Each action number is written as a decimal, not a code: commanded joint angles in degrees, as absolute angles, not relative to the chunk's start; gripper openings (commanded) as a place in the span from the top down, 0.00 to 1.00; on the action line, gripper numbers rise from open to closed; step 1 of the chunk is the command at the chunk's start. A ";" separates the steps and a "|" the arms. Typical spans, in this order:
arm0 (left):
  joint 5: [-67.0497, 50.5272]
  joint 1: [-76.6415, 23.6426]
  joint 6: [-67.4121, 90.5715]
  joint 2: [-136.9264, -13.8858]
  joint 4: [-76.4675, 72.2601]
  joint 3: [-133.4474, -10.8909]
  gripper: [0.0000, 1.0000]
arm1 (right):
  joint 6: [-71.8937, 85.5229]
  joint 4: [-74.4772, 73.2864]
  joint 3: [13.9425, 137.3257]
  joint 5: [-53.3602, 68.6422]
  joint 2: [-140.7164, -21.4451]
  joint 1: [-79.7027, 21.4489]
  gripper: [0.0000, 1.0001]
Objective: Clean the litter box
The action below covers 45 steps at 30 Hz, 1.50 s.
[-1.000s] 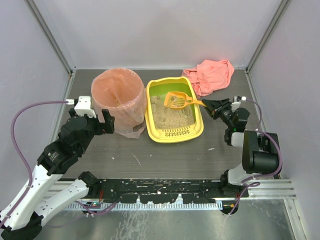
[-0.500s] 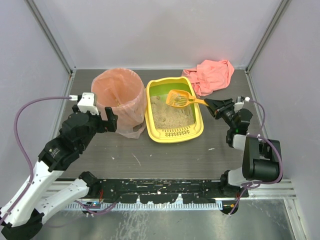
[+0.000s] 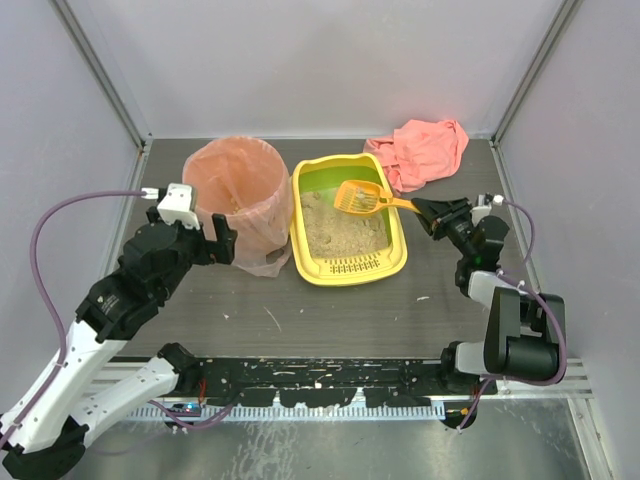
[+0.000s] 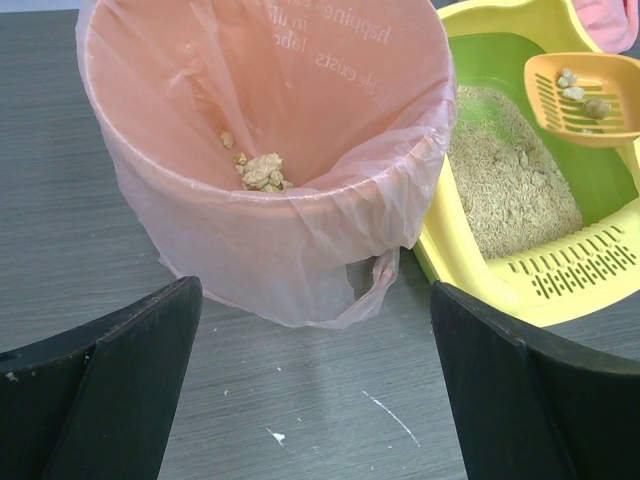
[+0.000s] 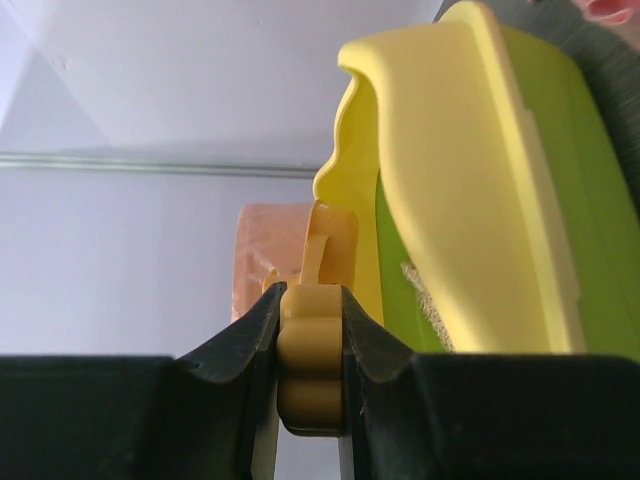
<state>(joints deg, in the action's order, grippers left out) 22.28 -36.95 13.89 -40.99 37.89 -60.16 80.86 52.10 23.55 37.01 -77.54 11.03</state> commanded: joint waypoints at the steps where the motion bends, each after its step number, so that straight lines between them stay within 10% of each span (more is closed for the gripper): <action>1: 23.16 -36.64 14.17 -39.54 34.36 -60.00 0.02 | 79.41 50.43 25.75 36.18 -73.42 10.57 0.99; 21: 23.95 -34.18 15.78 -46.21 35.76 -65.66 0.02 | 77.77 38.11 37.67 32.60 -64.53 7.71 0.99; 45: 20.66 -34.20 15.35 -32.97 32.40 -54.39 0.02 | 40.22 13.77 81.88 12.28 -87.28 -31.49 0.99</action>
<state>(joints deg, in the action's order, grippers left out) 23.86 -34.41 15.77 -34.11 34.24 -54.08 55.29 16.05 75.09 15.73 -85.30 -29.02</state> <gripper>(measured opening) 0.980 0.275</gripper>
